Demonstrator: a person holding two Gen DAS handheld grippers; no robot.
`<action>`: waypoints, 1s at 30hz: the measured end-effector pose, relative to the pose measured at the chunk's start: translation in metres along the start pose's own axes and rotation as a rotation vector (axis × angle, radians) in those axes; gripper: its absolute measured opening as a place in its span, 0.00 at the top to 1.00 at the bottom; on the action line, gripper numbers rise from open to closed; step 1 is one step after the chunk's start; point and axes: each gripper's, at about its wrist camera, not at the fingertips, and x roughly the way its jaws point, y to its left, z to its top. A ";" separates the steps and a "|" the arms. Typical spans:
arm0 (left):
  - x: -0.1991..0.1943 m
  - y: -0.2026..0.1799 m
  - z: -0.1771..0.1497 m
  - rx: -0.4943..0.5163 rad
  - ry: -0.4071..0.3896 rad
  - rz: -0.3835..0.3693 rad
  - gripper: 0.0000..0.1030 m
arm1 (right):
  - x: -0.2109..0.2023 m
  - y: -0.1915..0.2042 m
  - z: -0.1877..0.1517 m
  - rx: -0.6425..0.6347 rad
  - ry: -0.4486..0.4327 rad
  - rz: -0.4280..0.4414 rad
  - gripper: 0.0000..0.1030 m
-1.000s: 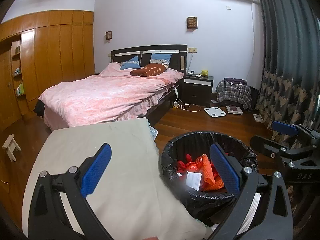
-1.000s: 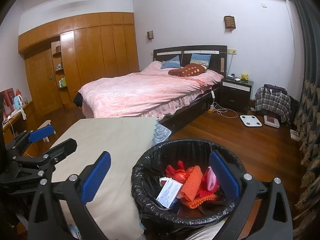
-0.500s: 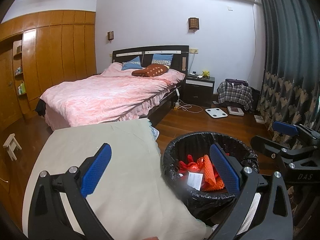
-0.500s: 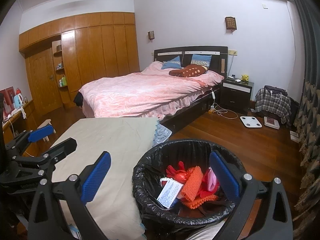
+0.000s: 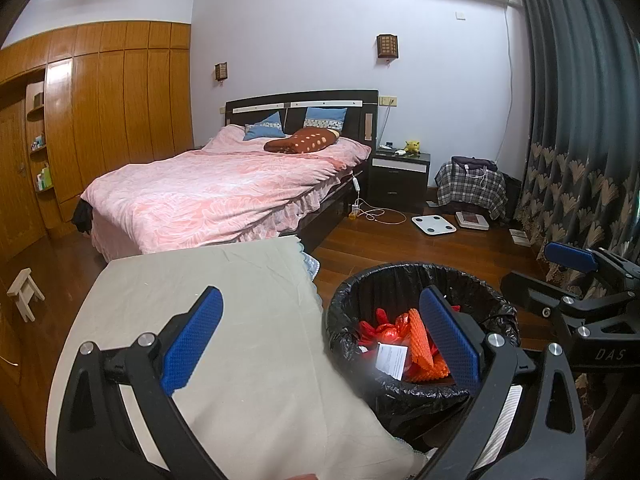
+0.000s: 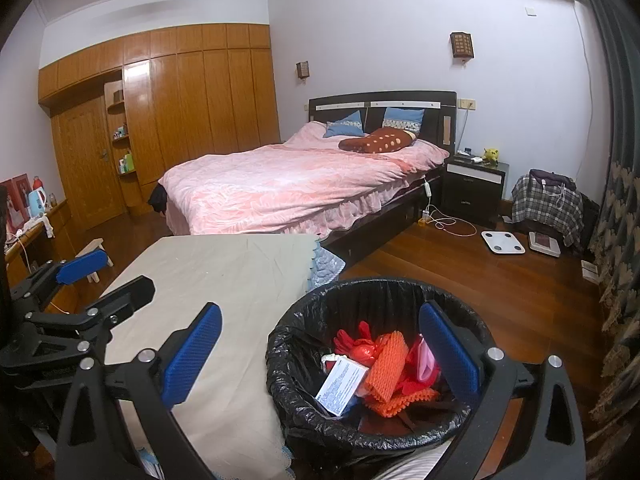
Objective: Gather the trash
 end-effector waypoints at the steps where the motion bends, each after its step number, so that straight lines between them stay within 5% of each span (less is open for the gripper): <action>1: 0.000 0.000 0.000 0.000 0.000 0.000 0.07 | 0.000 0.000 0.000 0.000 0.000 0.000 0.06; 30: -0.001 0.000 0.000 0.002 0.001 0.001 0.07 | 0.003 0.002 -0.002 0.002 0.005 0.004 0.06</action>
